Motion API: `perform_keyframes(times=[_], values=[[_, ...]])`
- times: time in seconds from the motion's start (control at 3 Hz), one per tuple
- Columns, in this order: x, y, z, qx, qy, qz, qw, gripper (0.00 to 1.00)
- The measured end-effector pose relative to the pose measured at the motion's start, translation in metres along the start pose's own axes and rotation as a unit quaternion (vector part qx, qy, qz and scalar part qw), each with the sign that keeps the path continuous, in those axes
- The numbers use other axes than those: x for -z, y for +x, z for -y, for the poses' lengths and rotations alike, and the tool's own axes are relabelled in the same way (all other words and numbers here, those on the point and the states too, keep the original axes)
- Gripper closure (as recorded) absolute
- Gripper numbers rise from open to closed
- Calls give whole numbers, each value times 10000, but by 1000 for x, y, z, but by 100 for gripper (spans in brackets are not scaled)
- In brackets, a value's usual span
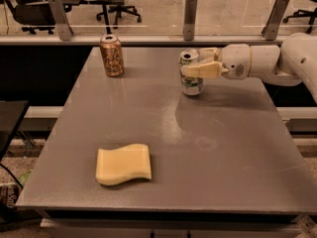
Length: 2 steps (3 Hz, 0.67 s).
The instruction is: Place 7up can upright
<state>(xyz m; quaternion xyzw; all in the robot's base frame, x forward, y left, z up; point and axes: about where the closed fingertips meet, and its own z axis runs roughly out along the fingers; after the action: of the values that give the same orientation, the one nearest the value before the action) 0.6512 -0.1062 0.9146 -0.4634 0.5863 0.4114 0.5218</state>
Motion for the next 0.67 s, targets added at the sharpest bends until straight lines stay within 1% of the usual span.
perform_keyframes(times=[0.33,0.67], values=[[-3,5,-1,28,-42,45,10000,27],[-6,4,-2,27,-64,45,10000,4]])
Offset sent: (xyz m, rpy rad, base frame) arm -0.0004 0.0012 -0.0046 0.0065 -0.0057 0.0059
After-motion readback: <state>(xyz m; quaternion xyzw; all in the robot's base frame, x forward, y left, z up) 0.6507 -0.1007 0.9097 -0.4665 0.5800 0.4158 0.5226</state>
